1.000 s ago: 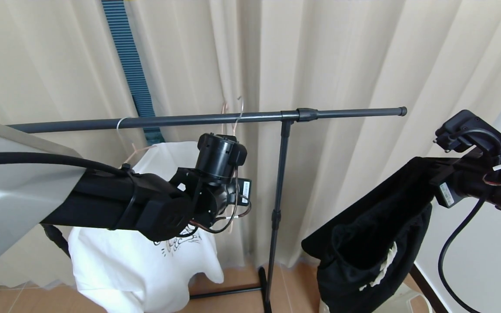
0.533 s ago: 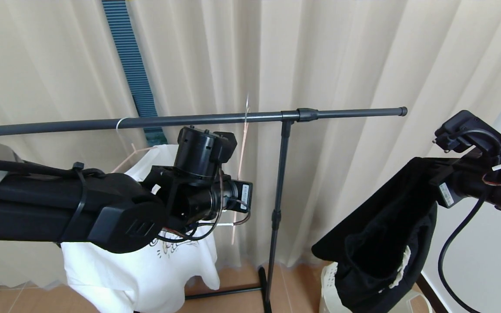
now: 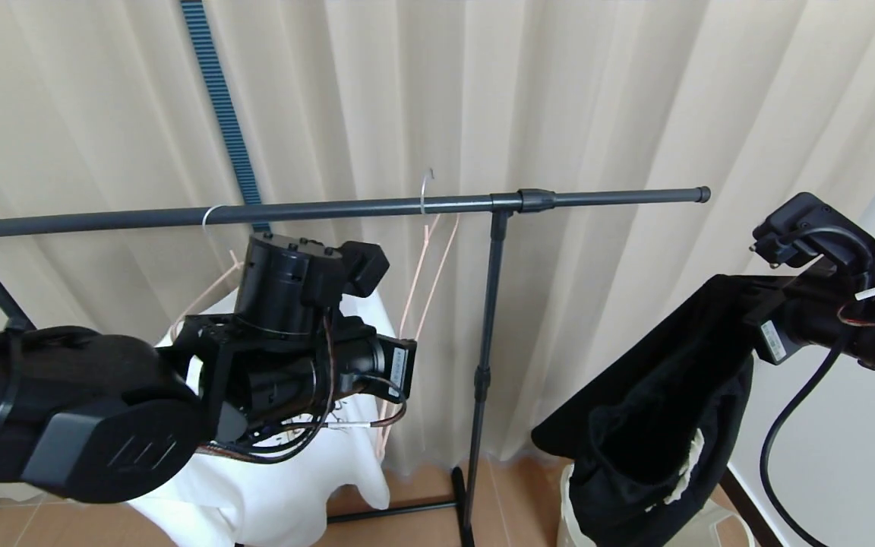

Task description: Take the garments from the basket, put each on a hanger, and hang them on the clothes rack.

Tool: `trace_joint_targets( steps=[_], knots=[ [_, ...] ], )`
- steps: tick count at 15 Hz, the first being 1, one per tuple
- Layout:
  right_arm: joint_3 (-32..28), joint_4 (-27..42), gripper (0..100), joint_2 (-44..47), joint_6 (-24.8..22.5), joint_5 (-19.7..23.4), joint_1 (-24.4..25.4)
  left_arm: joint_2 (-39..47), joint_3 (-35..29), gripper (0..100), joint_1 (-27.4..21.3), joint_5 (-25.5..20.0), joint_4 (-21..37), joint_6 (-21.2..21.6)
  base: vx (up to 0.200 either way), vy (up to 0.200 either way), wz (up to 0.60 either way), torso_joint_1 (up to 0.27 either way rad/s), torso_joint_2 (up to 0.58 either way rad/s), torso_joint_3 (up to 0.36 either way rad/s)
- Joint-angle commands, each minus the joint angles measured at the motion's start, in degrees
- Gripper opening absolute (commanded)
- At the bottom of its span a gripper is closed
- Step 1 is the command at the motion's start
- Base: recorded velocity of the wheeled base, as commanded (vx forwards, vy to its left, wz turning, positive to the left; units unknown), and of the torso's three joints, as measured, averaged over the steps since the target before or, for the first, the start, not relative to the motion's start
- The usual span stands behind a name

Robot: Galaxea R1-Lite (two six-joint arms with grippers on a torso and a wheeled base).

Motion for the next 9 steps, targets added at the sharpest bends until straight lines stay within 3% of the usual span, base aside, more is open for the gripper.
trace_joint_targets(
  steps=[1,6,9],
  knots=[
    [0.08,-0.07,0,0.10,0.11,0.03,1.68,-5.50,6.71,0,1.25,-1.95,-3.26,2.13,0.000,0.000,0.00,0.000,0.00,0.000],
    [-0.18,-0.07,0,0.28,2.57,-0.06,4.31,-12.71,17.00,0,2.92,-8.10,-7.48,4.51,0.000,0.000,0.00,0.000,0.00,0.000],
    [-0.79,-0.16,0,0.54,5.64,-0.50,7.04,-17.19,25.35,0,5.47,-13.02,-11.88,8.81,0.000,0.000,0.00,0.000,0.00,0.000]
  ],
)
